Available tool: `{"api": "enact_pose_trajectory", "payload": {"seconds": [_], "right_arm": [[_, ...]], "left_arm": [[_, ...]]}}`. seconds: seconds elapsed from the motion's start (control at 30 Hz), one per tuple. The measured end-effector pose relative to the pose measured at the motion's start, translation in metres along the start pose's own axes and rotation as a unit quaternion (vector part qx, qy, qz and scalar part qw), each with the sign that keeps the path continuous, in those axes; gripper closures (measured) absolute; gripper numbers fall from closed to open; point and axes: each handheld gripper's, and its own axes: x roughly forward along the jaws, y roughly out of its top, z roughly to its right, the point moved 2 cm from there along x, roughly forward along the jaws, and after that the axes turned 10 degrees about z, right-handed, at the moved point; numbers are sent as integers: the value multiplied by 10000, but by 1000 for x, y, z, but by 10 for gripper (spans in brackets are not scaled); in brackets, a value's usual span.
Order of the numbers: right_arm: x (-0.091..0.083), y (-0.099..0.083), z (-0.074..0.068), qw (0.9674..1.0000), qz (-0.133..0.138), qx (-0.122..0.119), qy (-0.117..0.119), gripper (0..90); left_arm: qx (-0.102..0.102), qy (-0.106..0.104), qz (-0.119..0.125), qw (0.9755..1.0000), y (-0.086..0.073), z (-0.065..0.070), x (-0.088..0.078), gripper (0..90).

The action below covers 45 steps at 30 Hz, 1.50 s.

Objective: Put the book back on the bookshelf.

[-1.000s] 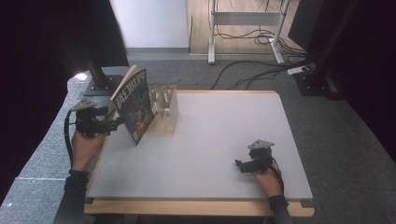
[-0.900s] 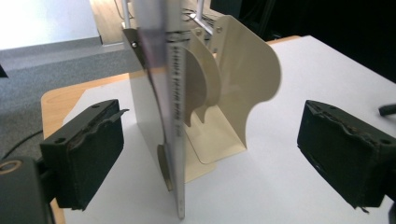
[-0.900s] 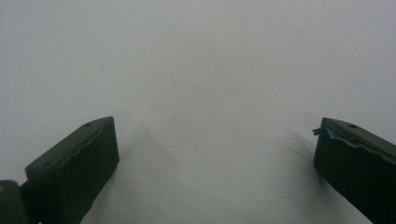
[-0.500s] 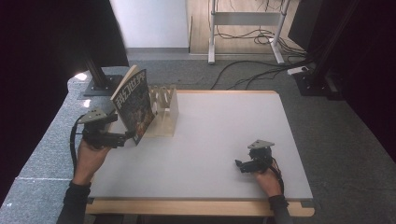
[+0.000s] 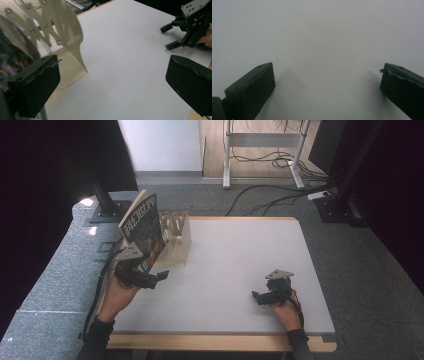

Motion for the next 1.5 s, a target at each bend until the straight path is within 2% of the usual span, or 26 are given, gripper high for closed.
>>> {"api": "enact_pose_trajectory", "payload": {"seconds": [0.27, 0.3, 0.33, 0.43, 0.6, 0.7, 0.83, 0.93, 1.03, 1.1, 1.13, 1.17, 1.23, 1.3, 1.4, 1.5], "right_arm": [[0, 0, 0, 10000, 5, -5, 9, 0], [0, 0, 0, 10000, 5, -3, 11, 0], [0, 0, 0, 10000, 5, -3, 11, 0], [0, 0, 0, 10000, 0, 17, 13, 0], [0, 0, 0, 10000, -2, 14, 15, 0], [0, 0, 0, 10000, -1, 12, 15, 0], [0, 0, 0, 10000, -1, 14, 15, 0], [0, 0, 0, 10000, -1, 13, 15, 0], [0, 0, 0, 10000, -1, 15, 16, 0], [0, 0, 0, 10000, -3, 18, 17, 0], [0, 0, 0, 10000, -3, 18, 17, 0], [0, 0, 0, 10000, -2, 18, 18, 0], [0, 0, 0, 10000, -1, 19, 17, 0], [0, 0, 0, 10000, -1, 15, 18, 0], [0, 0, 0, 10000, 0, 16, 18, 0], [0, -1, 0, 10000, -5, 29, 20, 0]], "left_arm": [[-17, -285, -181, 9994, -23, 7, 37, 0], [-28, -323, -226, 9992, -29, 9, 46, 0], [-28, -323, -226, 9992, -29, 9, 46, 0], [-36, -387, -335, 9987, -39, 10, 61, 0], [82, -343, -499, 9981, -51, 12, 75, 0], [58, -355, -584, 9976, -62, 13, 83, 0], [-57, -425, -687, 9967, -77, 13, 93, 0], [-105, -390, -830, 9957, -92, 12, 100, 0], [-105, -370, -907, 9951, -99, 11, 103, 0], [-70, -310, -1067, 9938, -111, 11, 108, 0], [-70, -310, -1067, 9938, -111, 11, 108, 0], [-94, -306, -1173, 9926, -112, 10, 109, 0], [-73, -254, -1128, 9933, -111, 10, 108, 0], [-21, -232, -1199, 9925, -112, 12, 110, 0], [197, -109, -1362, 9904, -113, 15, 112, 0], [186, -118, -1355, 9905, -113, 15, 112, 0]]}}
